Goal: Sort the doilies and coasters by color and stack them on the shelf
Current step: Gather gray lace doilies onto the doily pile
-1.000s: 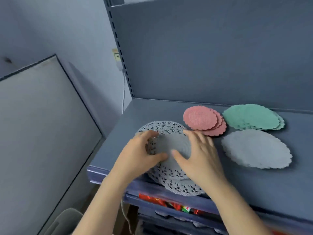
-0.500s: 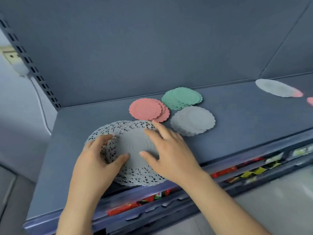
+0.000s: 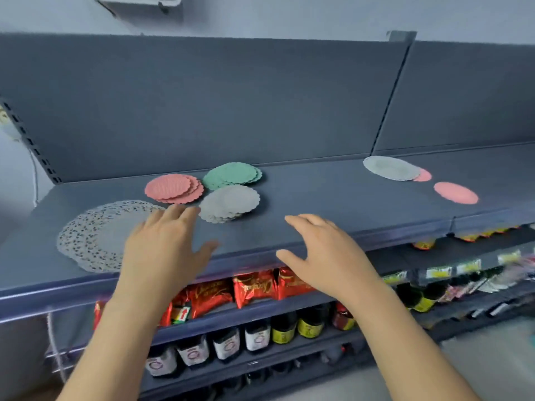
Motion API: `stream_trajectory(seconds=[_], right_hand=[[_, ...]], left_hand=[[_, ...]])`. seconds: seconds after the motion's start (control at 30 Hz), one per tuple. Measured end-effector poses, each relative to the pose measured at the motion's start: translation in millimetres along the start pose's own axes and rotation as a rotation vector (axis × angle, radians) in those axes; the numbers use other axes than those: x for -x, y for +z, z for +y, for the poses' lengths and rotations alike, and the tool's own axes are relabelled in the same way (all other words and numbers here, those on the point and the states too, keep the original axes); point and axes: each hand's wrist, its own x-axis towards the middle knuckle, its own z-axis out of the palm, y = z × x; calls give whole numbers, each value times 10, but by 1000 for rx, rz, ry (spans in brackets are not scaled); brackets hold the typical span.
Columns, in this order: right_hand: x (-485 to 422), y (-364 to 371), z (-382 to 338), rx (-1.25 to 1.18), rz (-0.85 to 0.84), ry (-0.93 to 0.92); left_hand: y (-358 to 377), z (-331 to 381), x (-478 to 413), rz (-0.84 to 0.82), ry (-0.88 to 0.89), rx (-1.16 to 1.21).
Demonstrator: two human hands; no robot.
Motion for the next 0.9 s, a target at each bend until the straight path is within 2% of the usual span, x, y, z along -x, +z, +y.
stream_trajectory(seconds=[0.13, 0.3, 0.47, 0.7, 0.9], right_hand=[[480, -329, 894, 30, 43, 109], [877, -596, 1762, -61, -42, 245], [963, -791, 2538, -97, -46, 346], [680, -951, 3493, -125, -153, 492], [63, -1218, 4210, -101, -117, 535]], left_hand=[[97, 1006, 52, -15, 145, -12], [249, 1974, -51, -110, 276, -28], [469, 2841, -455, -157, 403, -30], [1158, 3997, -1363, -224, 502, 77], [1552, 4699, -2361, -378, 476, 69]])
